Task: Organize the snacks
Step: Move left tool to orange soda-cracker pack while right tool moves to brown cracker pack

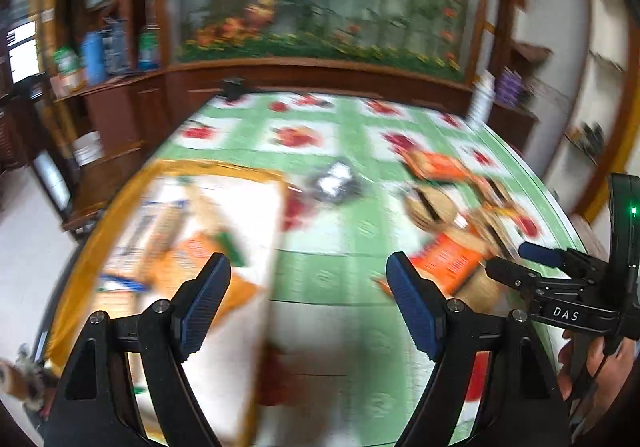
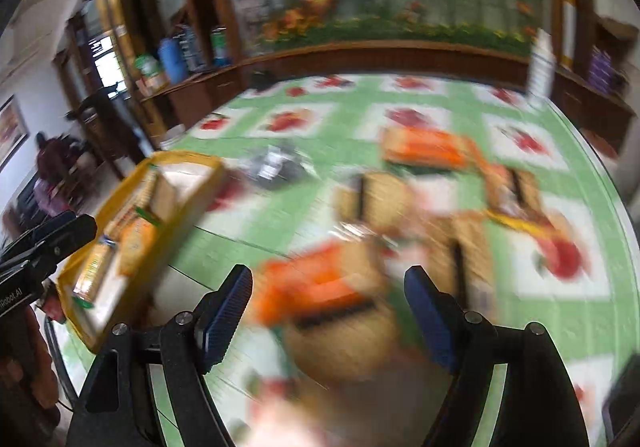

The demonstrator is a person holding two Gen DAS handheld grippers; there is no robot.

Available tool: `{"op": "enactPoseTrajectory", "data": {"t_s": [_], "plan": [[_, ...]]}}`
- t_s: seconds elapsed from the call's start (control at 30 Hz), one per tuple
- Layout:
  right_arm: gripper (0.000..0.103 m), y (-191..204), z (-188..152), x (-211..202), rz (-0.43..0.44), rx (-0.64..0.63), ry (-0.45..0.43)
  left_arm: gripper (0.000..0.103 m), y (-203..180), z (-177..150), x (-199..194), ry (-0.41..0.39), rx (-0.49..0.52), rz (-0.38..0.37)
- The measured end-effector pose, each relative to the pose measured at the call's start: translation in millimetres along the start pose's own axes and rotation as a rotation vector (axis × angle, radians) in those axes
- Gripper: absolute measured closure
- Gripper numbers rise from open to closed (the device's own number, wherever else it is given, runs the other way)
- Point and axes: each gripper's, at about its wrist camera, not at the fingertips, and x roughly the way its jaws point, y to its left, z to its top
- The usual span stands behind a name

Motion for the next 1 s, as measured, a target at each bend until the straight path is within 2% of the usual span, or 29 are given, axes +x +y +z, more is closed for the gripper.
{"op": "enactPoseTrajectory", "data": {"t_s": [0.17, 0.37, 0.6, 0.8, 1.0], "plan": [[0.022, -38.6, -28.1, -10.5, -0.04, 0.053, 0.025, 0.023, -44.9, 3.4, 36.7, 0.118, 0.176, -0.182], [0.022, -64.6, -29.9, -13.9, -0.046, 0.082, 0.019, 0.023, -78.6, 10.6, 69.1, 0.205, 0.303, -0.247], [0.024, -87.1, -3.0, 12.0, -0.062, 0.135, 0.051, 0.023, -94.1, 14.7, 87.8, 0.263, 0.376, -0.347], [0.033, -88.7, 5.2, 40.6, -0.066, 0.12, 0.118, 0.023, -98.5, 14.8, 109.4, 0.323, 0.404, -0.356], [0.041, -92.7, 2.1, 50.6, -0.06, 0.125, 0.13, 0.023, -99.2, 12.7, 123.5, 0.377, 0.379, -0.419]]}}
